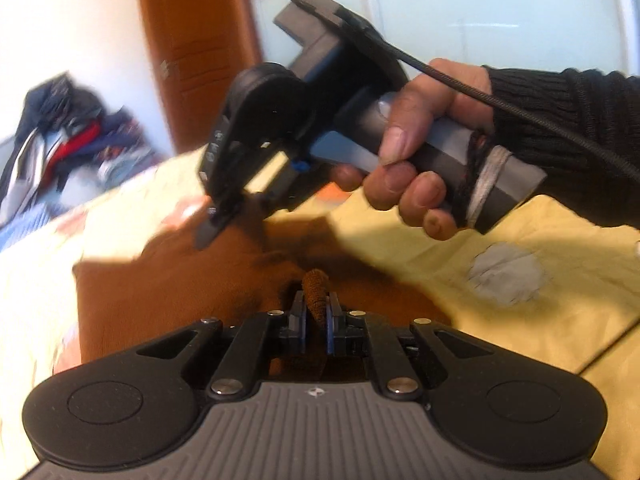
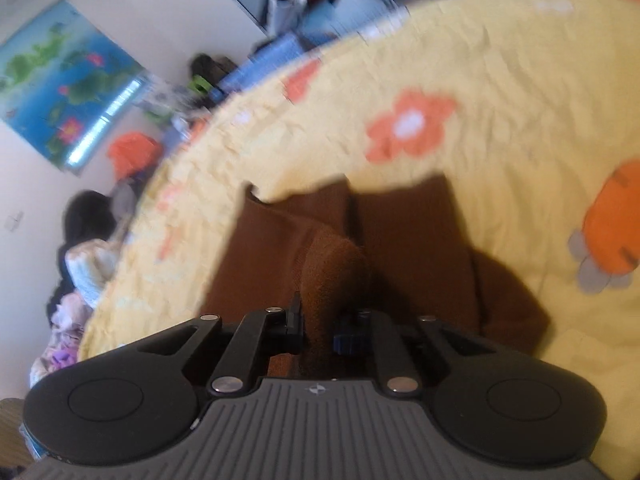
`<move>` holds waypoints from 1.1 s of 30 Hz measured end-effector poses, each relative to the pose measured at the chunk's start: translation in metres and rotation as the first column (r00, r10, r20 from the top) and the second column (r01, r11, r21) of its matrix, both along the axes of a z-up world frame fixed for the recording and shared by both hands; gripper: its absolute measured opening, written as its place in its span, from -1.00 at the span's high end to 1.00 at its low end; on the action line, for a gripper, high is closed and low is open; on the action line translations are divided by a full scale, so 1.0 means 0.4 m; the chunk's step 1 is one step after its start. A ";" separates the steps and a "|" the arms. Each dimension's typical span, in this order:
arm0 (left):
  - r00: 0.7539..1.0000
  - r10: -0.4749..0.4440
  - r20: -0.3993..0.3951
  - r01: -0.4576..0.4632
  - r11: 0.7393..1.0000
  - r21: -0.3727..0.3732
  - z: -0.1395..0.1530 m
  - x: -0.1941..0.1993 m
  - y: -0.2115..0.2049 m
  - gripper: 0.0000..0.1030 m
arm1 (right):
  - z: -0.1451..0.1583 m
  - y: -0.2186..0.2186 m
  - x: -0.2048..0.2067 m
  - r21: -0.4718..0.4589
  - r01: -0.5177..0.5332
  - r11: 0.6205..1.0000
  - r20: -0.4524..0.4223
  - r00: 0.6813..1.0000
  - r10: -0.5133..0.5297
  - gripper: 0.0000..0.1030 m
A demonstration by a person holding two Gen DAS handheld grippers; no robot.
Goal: Fold small clothes
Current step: 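Grasp the sweater end with both tools and fold it over once more, then open the left tool while the right tool presses the bundle edge down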
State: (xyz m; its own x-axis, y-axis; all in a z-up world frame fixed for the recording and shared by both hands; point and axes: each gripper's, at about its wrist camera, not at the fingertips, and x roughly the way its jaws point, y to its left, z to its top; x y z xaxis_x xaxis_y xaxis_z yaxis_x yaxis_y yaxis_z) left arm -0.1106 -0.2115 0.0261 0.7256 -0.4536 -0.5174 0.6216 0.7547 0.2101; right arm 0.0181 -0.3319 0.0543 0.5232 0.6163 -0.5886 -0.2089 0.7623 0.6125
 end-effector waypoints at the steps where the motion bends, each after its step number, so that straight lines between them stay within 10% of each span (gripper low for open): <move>1: 1.000 -0.029 0.010 0.029 1.000 -0.008 0.008 -0.011 -0.007 0.84 | 0.018 -0.016 -0.015 -0.003 0.008 1.000 0.026 1.000 -0.008 0.66; 7: 0.993 -0.090 -0.079 0.089 0.996 -0.019 -0.029 -0.026 -0.028 0.83 | -0.043 -0.143 -0.043 -0.043 0.140 0.989 -0.032 0.989 -0.141 0.65; 13: 0.993 -0.093 -0.067 0.088 0.993 -0.075 0.009 -0.055 0.104 0.44 | -0.073 -0.180 -0.105 0.137 0.256 0.957 -0.067 0.966 -0.248 -0.56; 17: 0.999 0.001 -0.037 -0.003 0.998 -0.066 0.016 -0.093 0.246 -0.39 | -0.054 -0.182 -0.191 0.222 0.250 0.942 -0.055 0.968 -0.244 -0.54; 26: 0.977 0.193 -0.096 -0.196 0.980 -0.030 -0.029 -0.029 0.337 -0.38 | -0.065 -0.050 -0.261 0.029 0.097 0.995 -0.083 0.992 -0.094 -0.44; 28: 0.976 0.197 -0.097 -0.202 0.978 -0.043 -0.033 -0.013 0.323 -0.37 | -0.064 -0.044 -0.266 -0.001 0.096 0.995 -0.077 0.992 -0.096 -0.05; 29: 0.975 0.196 -0.101 -0.201 0.979 -0.042 -0.032 -0.010 0.319 -0.37 | -0.057 -0.043 -0.265 -0.009 0.086 0.996 -0.069 0.994 -0.086 0.48; 33: 0.970 0.207 -0.124 -0.212 0.977 -0.029 -0.046 0.013 0.304 -0.37 | -0.009 -0.065 -0.288 -0.002 0.090 0.996 0.007 0.996 -0.090 0.64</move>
State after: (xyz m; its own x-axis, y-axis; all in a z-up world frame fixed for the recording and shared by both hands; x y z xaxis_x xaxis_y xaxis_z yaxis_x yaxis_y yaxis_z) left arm -0.1054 -0.0899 0.0079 0.7410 -0.3210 -0.5899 0.4671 0.8774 0.1093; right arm -0.0973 -0.3578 0.0506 0.5806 0.5650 -0.5863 -0.1431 0.7797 0.6096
